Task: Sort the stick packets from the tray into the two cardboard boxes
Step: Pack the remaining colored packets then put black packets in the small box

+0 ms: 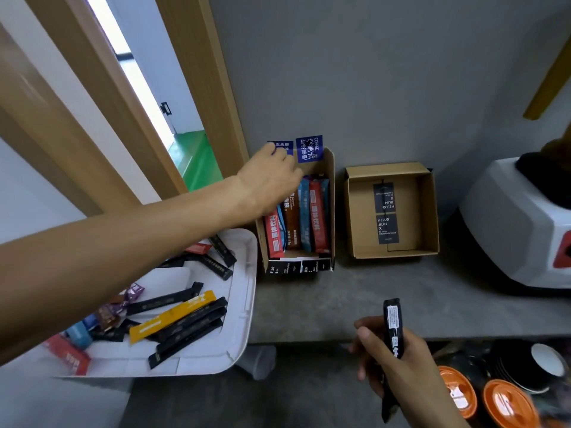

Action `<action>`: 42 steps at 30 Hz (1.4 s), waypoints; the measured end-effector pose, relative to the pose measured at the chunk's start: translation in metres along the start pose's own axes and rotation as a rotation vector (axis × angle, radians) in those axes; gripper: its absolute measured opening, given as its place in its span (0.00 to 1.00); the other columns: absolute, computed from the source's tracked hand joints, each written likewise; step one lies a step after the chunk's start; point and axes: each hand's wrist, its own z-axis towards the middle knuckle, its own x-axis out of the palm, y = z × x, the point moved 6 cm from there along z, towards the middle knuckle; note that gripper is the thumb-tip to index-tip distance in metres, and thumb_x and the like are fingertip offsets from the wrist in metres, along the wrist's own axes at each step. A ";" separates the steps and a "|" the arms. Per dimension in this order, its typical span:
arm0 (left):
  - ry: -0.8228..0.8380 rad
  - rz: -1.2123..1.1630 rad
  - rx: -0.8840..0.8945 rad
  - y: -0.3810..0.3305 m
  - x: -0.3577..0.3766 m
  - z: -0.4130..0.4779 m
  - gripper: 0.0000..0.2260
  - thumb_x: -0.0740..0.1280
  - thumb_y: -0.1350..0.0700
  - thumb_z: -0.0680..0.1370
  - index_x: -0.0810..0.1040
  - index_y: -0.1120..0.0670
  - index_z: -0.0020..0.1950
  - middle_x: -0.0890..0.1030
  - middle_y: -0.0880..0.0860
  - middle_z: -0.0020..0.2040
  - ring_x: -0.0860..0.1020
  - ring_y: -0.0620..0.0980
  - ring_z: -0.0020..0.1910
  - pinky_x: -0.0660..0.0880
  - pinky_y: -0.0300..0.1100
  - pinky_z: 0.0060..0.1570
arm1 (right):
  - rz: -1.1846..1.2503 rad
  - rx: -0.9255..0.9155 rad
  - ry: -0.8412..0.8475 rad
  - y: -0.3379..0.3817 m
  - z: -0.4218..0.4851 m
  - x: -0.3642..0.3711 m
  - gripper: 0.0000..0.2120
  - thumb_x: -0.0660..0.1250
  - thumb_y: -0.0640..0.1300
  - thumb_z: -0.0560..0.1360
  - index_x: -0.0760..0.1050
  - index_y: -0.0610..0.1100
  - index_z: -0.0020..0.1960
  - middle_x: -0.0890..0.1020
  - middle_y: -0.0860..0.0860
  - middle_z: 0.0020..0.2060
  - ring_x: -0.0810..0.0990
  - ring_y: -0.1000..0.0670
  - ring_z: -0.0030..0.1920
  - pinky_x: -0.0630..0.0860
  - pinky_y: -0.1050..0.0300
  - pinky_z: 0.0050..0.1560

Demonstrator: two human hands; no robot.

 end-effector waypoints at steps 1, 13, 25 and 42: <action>-0.018 -0.028 0.008 -0.011 0.001 -0.004 0.22 0.73 0.49 0.75 0.73 0.56 0.65 0.78 0.58 0.61 0.77 0.56 0.60 0.72 0.50 0.60 | 0.002 0.000 0.000 0.000 0.000 -0.001 0.04 0.68 0.34 0.77 0.78 0.34 0.50 0.83 0.36 0.33 0.77 0.41 0.24 0.66 0.61 0.20; -0.087 -0.386 0.012 -0.050 0.015 -0.031 0.09 0.68 0.55 0.78 0.76 0.54 0.58 0.81 0.53 0.54 0.79 0.52 0.53 0.75 0.44 0.47 | 0.102 0.119 0.090 0.009 -0.003 -0.003 0.14 0.67 0.44 0.75 0.73 0.32 0.49 0.78 0.42 0.30 0.76 0.43 0.28 0.73 0.51 0.29; 0.011 -1.503 -0.093 -0.108 -0.032 -0.077 0.03 0.69 0.51 0.79 0.78 0.44 0.46 0.80 0.43 0.43 0.78 0.34 0.44 0.71 0.30 0.41 | -0.233 -0.057 0.244 0.040 -0.013 0.026 0.17 0.69 0.56 0.71 0.78 0.44 0.51 0.81 0.50 0.33 0.80 0.53 0.34 0.78 0.59 0.38; -0.200 -0.969 -0.074 -0.095 -0.004 -0.129 0.09 0.63 0.43 0.80 0.79 0.43 0.56 0.74 0.40 0.51 0.67 0.40 0.54 0.61 0.34 0.49 | -0.292 -0.172 0.089 0.055 0.005 0.029 0.10 0.73 0.39 0.74 0.80 0.50 0.52 0.85 0.50 0.44 0.85 0.54 0.44 0.80 0.62 0.43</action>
